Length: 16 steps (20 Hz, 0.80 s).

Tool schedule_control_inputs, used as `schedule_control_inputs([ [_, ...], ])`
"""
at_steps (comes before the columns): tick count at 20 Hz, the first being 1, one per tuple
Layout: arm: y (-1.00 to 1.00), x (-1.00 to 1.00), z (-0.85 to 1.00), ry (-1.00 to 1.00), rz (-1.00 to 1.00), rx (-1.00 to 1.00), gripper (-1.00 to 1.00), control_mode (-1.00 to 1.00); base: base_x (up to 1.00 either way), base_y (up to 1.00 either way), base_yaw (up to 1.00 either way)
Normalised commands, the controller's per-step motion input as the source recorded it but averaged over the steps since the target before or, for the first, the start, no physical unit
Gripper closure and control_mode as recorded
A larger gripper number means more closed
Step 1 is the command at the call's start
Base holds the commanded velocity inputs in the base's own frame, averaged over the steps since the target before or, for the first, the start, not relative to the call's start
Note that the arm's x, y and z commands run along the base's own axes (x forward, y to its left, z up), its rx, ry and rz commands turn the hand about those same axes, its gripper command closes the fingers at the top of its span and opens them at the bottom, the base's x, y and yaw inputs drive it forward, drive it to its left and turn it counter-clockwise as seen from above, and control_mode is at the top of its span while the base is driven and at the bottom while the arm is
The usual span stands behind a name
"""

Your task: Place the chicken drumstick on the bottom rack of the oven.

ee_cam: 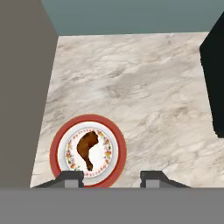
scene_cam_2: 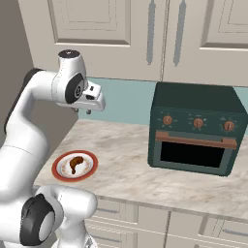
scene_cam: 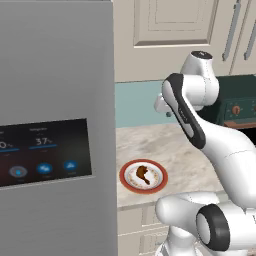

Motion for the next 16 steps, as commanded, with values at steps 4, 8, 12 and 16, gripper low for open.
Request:
schedule_control_inputs([
  [4,0.37,-0.43,-0.02,-0.04,0.03,-0.04,-1.00,-1.00,0.00,0.00,0.00],
  [8,0.67,-0.78,-0.31,-0.05,0.08,-0.04,-1.00,-1.00,0.00,0.00,0.00],
  [12,0.43,-0.49,-0.62,0.00,0.09,0.00,-1.00,-1.00,0.00,0.00,0.00],
  [16,0.32,-0.17,-0.86,0.01,0.09,0.00,-1.00,-1.00,0.00,0.00,0.00],
])
